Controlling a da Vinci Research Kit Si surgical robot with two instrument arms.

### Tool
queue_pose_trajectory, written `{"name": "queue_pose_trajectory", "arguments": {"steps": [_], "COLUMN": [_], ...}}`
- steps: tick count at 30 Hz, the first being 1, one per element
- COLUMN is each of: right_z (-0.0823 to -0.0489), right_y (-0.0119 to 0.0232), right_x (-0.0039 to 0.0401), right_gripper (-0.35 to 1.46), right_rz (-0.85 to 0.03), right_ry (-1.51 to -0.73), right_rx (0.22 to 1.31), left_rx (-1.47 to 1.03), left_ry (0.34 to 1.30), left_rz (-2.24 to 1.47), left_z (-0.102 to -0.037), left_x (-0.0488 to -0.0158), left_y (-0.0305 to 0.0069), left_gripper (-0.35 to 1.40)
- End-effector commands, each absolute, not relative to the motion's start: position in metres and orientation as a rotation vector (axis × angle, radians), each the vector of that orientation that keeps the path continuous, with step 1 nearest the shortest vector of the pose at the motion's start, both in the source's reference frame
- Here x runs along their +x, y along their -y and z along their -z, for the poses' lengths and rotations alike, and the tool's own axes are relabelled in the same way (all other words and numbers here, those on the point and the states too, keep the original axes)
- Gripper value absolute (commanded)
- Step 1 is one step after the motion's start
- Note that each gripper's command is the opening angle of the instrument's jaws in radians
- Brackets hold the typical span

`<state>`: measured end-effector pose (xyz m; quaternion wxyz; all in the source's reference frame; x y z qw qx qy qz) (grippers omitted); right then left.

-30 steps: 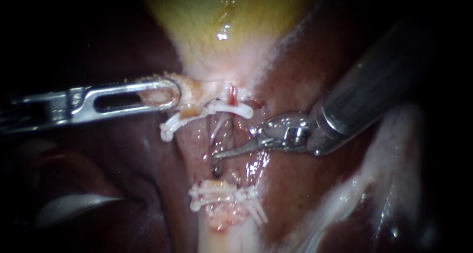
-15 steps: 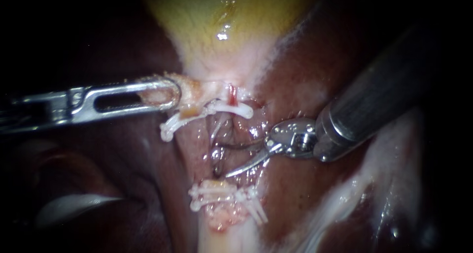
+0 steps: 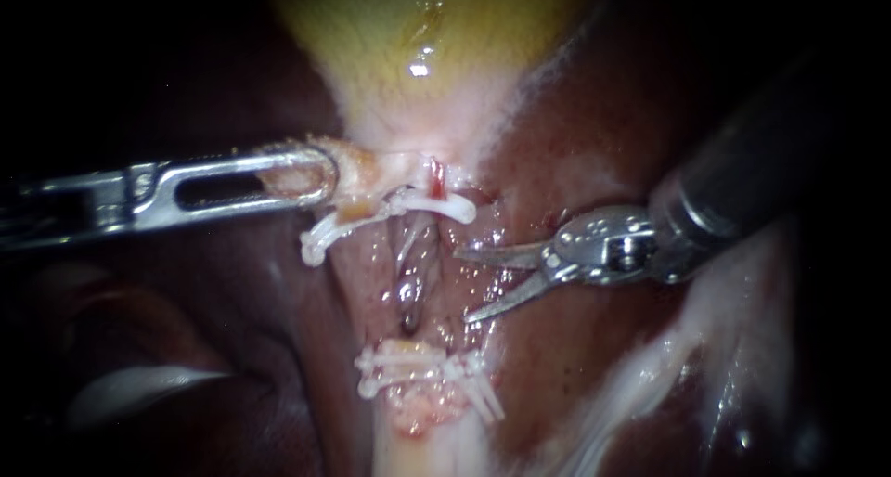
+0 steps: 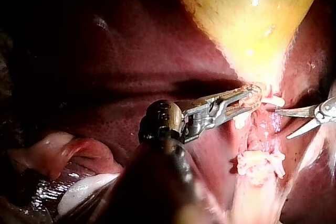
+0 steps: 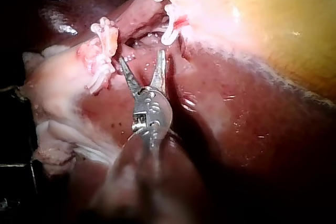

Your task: Go back from the cut right tube

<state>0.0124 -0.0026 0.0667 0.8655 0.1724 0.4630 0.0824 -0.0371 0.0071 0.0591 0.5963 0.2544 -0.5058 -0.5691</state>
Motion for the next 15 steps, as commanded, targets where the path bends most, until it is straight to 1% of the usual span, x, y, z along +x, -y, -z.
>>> {"name": "queue_pose_trajectory", "arguments": {"steps": [1,8,10,15], "right_z": [-0.0662,-0.0633,-0.0629,-0.0626], "right_y": [0.0025,0.0022,0.0021,0.0019], "right_x": [0.0118,0.0079,0.0071,0.006], "right_gripper": [1.43,1.43,1.43,1.45], "right_rz": [-0.17,-0.16,-0.164,-0.174], "right_ry": [-0.961,-0.923,-0.913,-0.914], "right_rx": [0.352,0.292,0.282,0.276], "left_rx": [0.589,0.586,0.586,0.586], "left_ry": [1.174,1.174,1.174,1.174], "left_rz": [1.322,1.323,1.323,1.323], "left_z": [-0.0591,-0.0594,-0.0595,-0.0597], "left_x": [-0.037,-0.037,-0.037,-0.037], "left_y": [-0.0071,-0.0071,-0.0072,-0.0072], "left_gripper": [-0.35,-0.35,-0.35,-0.35]}}
